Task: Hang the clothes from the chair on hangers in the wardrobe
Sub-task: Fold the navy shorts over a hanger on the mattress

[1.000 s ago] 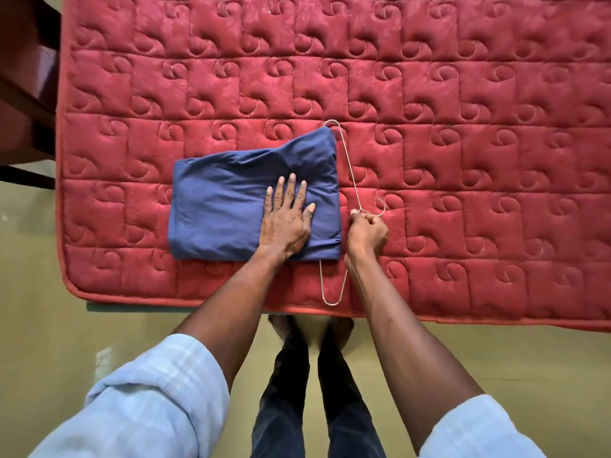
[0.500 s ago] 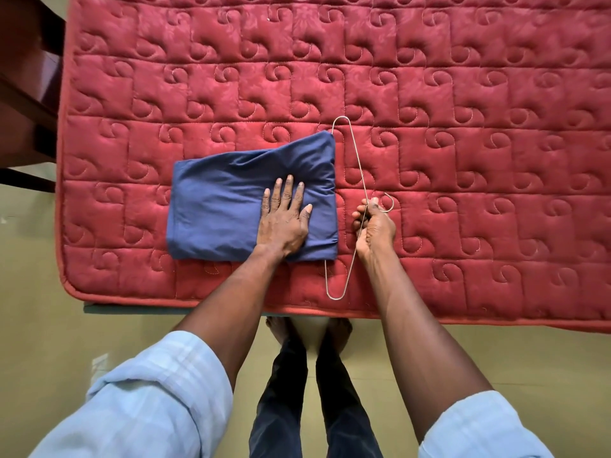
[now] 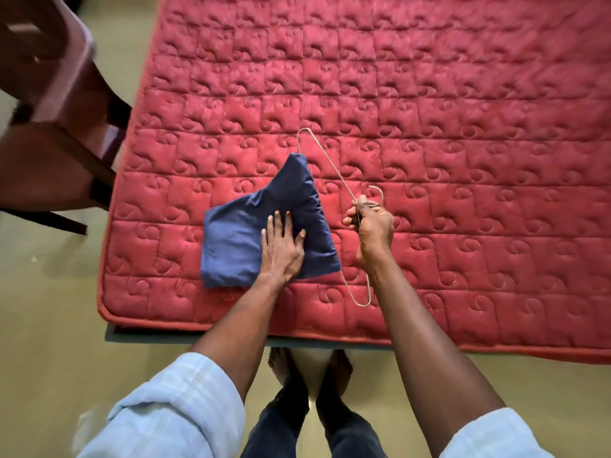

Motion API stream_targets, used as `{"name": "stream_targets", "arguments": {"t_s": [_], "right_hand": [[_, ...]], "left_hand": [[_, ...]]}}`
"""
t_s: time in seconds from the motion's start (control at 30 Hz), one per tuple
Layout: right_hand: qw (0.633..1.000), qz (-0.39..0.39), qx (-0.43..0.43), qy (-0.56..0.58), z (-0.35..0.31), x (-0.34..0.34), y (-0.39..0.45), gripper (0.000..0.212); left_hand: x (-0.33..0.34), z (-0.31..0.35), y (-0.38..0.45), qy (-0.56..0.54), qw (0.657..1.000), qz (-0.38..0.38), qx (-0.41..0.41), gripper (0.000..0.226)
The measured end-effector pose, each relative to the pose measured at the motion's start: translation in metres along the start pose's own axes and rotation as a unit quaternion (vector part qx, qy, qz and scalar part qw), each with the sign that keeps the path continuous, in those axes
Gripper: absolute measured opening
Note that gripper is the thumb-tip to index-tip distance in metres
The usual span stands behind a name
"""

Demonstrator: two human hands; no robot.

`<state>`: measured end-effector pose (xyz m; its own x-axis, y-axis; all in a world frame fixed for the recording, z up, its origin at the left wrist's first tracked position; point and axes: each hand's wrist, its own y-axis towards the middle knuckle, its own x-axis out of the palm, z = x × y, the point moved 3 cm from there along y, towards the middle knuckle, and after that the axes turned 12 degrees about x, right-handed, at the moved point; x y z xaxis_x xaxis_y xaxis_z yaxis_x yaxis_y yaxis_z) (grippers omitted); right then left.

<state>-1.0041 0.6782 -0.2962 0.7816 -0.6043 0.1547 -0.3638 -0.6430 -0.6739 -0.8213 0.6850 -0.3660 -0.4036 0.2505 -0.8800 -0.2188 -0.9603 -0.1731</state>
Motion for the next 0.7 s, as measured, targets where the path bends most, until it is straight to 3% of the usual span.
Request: {"name": "stream_targets", "arguments": {"t_s": [0.2,0.33,0.47,0.57,0.7], "right_hand": [[0.97,-0.087,-0.131,-0.185,-0.102,0.063,-0.091,0.034],[0.896,-0.15,-0.224,-0.353,-0.149,0.104,-0.166,0.039],[0.807,-0.219,-0.282,-0.469,-0.185,0.138,-0.232,0.032],[0.753,-0.261,-0.29,-0.53,-0.202,0.159,-0.275,0.025],[0.716,-0.314,-0.312,-0.54,-0.213,0.192,-0.326,0.033]], "left_hand": [[-0.118,0.049,-0.041,-0.152,0.964,0.215,-0.019,0.06],[-0.206,0.073,-0.079,-0.203,0.927,0.316,-0.019,0.057],[-0.309,0.08,-0.119,-0.199,0.887,0.416,-0.009,0.069],[-0.373,0.075,-0.14,-0.157,0.906,0.392,0.041,0.07],[-0.434,0.062,-0.159,-0.156,0.956,0.244,0.035,0.053]]}}
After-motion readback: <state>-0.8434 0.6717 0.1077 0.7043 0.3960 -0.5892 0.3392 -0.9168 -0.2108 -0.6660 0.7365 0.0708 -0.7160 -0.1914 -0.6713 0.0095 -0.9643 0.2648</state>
